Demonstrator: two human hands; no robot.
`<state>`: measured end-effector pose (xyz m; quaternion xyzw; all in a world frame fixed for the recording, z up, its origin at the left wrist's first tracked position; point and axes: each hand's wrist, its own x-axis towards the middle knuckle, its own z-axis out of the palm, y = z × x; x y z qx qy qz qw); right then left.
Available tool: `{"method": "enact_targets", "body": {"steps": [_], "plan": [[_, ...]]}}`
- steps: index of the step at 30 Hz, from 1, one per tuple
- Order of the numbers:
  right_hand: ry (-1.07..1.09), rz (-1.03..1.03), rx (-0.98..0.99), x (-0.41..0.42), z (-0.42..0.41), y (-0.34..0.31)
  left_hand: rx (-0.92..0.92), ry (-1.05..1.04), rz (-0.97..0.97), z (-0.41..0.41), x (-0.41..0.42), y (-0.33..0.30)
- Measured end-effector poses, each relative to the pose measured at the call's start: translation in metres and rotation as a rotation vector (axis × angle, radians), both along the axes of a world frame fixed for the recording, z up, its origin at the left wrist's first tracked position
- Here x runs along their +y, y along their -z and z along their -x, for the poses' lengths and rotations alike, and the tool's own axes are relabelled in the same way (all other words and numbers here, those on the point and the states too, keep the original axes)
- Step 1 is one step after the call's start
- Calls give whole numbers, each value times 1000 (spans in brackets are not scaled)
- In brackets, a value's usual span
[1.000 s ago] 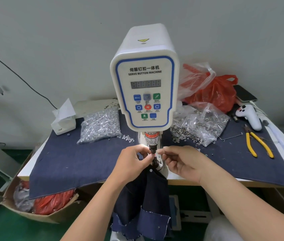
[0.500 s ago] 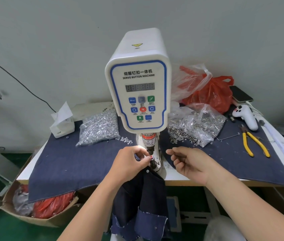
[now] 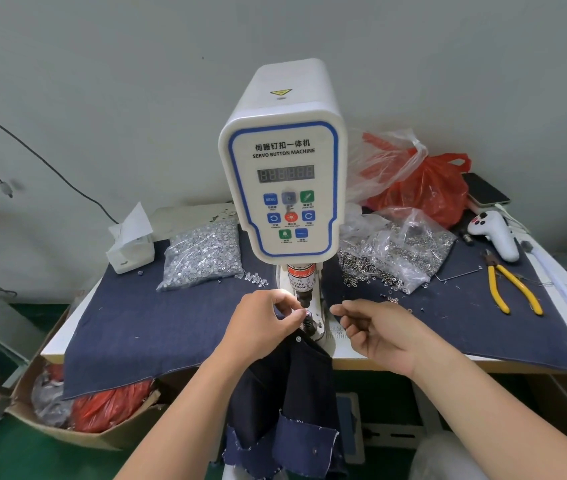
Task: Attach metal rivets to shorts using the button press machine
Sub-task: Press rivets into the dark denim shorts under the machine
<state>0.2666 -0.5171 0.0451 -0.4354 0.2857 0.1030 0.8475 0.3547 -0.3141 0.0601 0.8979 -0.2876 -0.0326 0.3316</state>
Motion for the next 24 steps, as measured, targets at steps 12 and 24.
{"method": "enact_targets", "body": {"steps": [12,24], "plan": [[-14,-3,-10,-3,4,7,-50,-24,-92,-3,-6,-9],[0,-18,-8,-9,6,4,-78,-23,-144,-3,-10,-9]]}}
